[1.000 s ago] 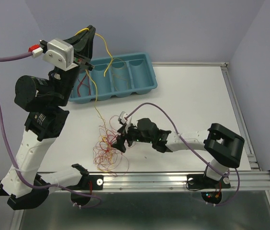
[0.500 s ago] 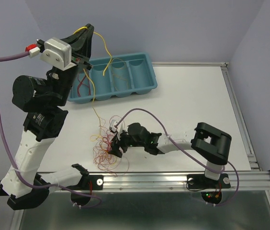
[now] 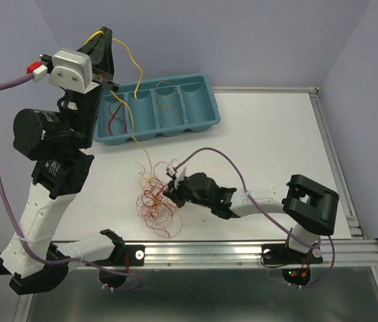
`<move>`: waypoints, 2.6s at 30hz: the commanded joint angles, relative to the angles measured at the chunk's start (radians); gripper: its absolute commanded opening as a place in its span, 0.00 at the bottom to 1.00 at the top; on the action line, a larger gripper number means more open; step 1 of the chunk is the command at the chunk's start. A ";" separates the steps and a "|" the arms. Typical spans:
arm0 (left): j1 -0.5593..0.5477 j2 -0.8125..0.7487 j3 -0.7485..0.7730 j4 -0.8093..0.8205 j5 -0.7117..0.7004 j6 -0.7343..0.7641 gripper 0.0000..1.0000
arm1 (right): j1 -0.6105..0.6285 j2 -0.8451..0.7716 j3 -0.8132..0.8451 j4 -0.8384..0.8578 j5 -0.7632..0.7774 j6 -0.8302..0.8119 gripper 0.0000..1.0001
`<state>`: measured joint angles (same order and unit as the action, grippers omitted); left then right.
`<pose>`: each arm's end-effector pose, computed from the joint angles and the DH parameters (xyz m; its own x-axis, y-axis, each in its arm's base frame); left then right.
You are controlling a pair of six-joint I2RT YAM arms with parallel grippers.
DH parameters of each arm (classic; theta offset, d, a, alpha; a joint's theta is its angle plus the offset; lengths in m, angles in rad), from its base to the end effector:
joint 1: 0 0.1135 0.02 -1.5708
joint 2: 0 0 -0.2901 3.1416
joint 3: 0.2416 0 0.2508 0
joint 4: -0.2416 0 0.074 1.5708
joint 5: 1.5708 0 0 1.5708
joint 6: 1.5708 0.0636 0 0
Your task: Untangle the cables
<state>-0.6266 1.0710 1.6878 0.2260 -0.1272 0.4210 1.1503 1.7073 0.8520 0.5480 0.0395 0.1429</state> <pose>0.1150 -0.0733 0.6603 0.7617 -0.0509 -0.6460 0.2213 0.9574 0.1855 0.1638 0.3601 0.2149 -0.2499 -0.2103 -0.9451 -0.8701 0.4771 0.1239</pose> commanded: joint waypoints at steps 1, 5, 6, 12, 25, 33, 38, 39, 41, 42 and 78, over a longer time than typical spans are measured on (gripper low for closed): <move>0.001 -0.028 -0.007 0.162 -0.198 0.093 0.00 | -0.046 -0.103 -0.080 -0.020 0.335 0.107 0.01; -0.001 -0.031 -0.011 0.210 -0.311 0.139 0.00 | -0.261 -0.237 -0.194 -0.213 0.496 0.452 0.01; 0.001 -0.023 0.006 0.213 -0.327 0.143 0.00 | -0.326 -0.295 -0.259 -0.236 0.490 0.509 0.00; -0.001 -0.002 0.046 0.242 -0.419 0.189 0.00 | -0.547 -0.512 -0.390 -0.382 0.623 0.714 0.01; 0.001 0.017 0.035 0.326 -0.521 0.272 0.00 | -0.595 -0.560 -0.352 -0.529 0.721 0.719 0.01; 0.001 -0.077 -0.068 0.305 -0.374 0.194 0.00 | -0.615 -0.584 -0.326 -0.496 0.551 0.603 0.67; 0.002 -0.071 -0.072 0.300 -0.384 0.190 0.00 | -0.615 -0.670 -0.361 -0.457 0.554 0.558 0.83; 0.002 -0.088 -0.083 0.296 -0.368 0.179 0.00 | -0.615 -0.673 -0.358 -0.456 0.498 0.532 0.86; 0.002 -0.103 -0.111 0.285 -0.313 0.153 0.00 | -0.615 -0.692 -0.364 -0.368 0.367 0.457 0.89; 0.001 -0.109 -0.117 0.265 -0.296 0.131 0.00 | -0.613 -0.707 -0.395 -0.324 0.303 0.396 0.89; 0.002 -0.055 -0.076 0.190 -0.224 0.055 0.00 | -0.133 0.225 0.406 -0.203 -0.530 -0.098 0.95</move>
<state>-0.6266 1.0306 1.5864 0.3561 -0.3477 0.4618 0.9779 1.8931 1.1767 0.3683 -0.4591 0.0925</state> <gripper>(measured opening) 0.047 0.956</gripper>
